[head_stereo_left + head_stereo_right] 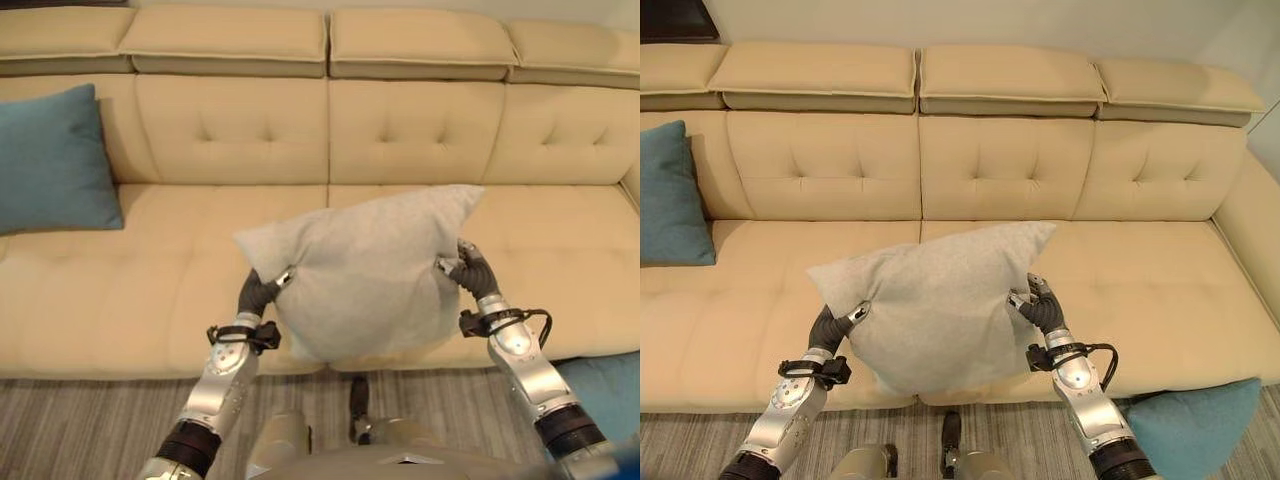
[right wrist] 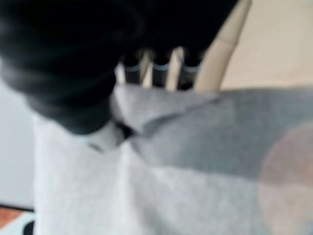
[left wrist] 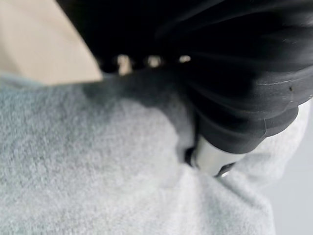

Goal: Pick up all the scattered cushions and arrange them neatly on the sofa.

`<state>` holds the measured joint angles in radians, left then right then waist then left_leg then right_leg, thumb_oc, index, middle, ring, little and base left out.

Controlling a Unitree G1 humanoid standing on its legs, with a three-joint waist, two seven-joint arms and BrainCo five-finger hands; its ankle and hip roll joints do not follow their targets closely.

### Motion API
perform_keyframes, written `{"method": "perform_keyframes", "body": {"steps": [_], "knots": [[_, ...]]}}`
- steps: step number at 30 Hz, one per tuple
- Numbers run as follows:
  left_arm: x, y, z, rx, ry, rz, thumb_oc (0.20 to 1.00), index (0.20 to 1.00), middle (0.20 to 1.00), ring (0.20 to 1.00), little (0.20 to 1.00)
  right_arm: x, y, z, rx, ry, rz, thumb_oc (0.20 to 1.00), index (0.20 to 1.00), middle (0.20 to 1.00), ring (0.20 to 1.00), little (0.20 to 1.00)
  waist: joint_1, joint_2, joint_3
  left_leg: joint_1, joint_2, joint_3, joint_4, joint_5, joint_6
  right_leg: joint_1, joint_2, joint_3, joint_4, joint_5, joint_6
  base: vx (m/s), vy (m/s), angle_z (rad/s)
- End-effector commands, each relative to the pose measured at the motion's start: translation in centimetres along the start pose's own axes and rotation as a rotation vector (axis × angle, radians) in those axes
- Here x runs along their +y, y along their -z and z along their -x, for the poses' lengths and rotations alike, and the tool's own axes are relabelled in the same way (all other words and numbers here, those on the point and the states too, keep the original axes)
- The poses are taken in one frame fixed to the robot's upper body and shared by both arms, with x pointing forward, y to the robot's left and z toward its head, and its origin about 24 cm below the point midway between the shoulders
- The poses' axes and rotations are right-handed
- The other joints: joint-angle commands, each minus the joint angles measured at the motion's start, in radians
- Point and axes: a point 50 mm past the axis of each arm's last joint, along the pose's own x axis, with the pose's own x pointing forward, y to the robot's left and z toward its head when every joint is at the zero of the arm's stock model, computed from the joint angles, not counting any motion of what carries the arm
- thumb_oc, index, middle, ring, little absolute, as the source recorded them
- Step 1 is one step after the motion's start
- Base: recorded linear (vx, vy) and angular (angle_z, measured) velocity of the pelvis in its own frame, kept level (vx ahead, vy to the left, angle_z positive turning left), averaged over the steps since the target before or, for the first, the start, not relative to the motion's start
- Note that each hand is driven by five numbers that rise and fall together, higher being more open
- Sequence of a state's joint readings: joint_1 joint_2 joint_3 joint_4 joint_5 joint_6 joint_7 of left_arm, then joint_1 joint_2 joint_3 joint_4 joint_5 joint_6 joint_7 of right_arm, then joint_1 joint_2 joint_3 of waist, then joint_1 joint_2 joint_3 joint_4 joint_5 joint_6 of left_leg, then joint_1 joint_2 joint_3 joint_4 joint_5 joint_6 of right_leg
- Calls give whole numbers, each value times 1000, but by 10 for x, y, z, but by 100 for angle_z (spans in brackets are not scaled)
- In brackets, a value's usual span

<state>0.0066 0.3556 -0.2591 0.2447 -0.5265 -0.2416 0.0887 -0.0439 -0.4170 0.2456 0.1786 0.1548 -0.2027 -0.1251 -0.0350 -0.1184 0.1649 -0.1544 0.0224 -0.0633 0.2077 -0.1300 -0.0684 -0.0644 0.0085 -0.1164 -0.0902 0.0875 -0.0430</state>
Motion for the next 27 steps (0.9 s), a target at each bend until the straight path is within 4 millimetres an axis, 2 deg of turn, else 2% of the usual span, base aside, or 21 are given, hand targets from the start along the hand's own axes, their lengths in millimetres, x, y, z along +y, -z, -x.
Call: {"method": "perform_keyframes", "body": {"steps": [1,3,4,8,15,18,19,21,23,24,26,27], "knots": [[-36,-48,-14,-246,160,47,200,200,200,200,200,1,-46,-13,-242,-9,-58,200,200,200,200,200,15,9,-33,12,17,9,-85,120,2,23,-45,58,100,-106,124,111,149,4],[-35,-48,-13,-247,159,56,200,200,200,200,200,2,-44,-12,-232,-13,-50,200,200,200,200,200,18,16,-37,22,9,-7,-95,108,8,22,-52,66,123,-121,126,155,196,-15],[-36,-50,-12,-257,171,53,200,200,200,200,200,-1,-44,-13,-231,-3,-39,200,200,200,200,200,17,20,-43,45,-5,-4,-124,105,23,27,-64,73,141,-123,132,151,184,-34],[-33,-56,-12,-276,171,33,200,200,200,200,200,-1,-48,-17,-246,6,-41,200,200,200,200,200,27,18,-46,69,-24,21,-125,85,41,36,-87,84,151,-127,145,125,168,-25],[-37,-97,-31,-430,167,-56,200,200,200,200,200,-3,-76,-41,-341,36,-15,200,200,200,200,200,45,12,-50,60,-38,48,-108,54,60,27,-114,94,138,-117,160,60,88,-5],[-50,-120,-49,-504,172,-72,200,200,200,200,200,4,-102,-62,-415,26,-1,200,200,200,200,200,50,13,-34,24,-32,60,-113,61,60,-15,-118,100,128,-102,163,-89,25,4],[-56,-137,-59,-554,170,-95,200,200,200,200,200,6,-121,-74,-466,29,9,200,200,200,200,200,55,14,-19,-3,-29,65,-114,68,60,-46,-119,103,124,-89,166,-158,15,2],[-63,-153,-68,-596,161,-87,200,200,200,200,200,6,-137,-84,-499,32,22,200,200,200,200,200,55,15,-9,-42,-23,66,-112,78,58,-91,-120,106,122,-73,167,-169,1,-1],[-74,-177,-79,-659,160,-97,200,200,200,200,200,6,-160,-98,-549,45,58,200,200,200,200,200,58,17,9,-98,-20,65,-105,90,56,-150,-118,108,125,-56,169,-162,-13,-7],[-83,-203,-88,-725,140,-111,200,200,200,200,200,6,-186,-112,-595,66,85,200,200,200,200,200,58,17,24,-150,-17,63,-101,109,52,-203,-116,107,126,-39,170,-146,-15,-11],[-92,-223,-96,-765,135,-129,200,200,200,200,200,6,-209,-124,-622,83,134,200,200,200,200,200,62,16,30,-183,-17,58,-107,125,49,-238,-112,104,122,-22,174,-86,-23,-9],[-96,-249,-100,-824,117,-154,200,200,200,200,200,5,-235,-131,-669,106,189,200,200,200,200,200,63,16,39,-217,-17,53,-115,141,45,-273,-108,105,115,-5,177,-37,-28,-3]]}}
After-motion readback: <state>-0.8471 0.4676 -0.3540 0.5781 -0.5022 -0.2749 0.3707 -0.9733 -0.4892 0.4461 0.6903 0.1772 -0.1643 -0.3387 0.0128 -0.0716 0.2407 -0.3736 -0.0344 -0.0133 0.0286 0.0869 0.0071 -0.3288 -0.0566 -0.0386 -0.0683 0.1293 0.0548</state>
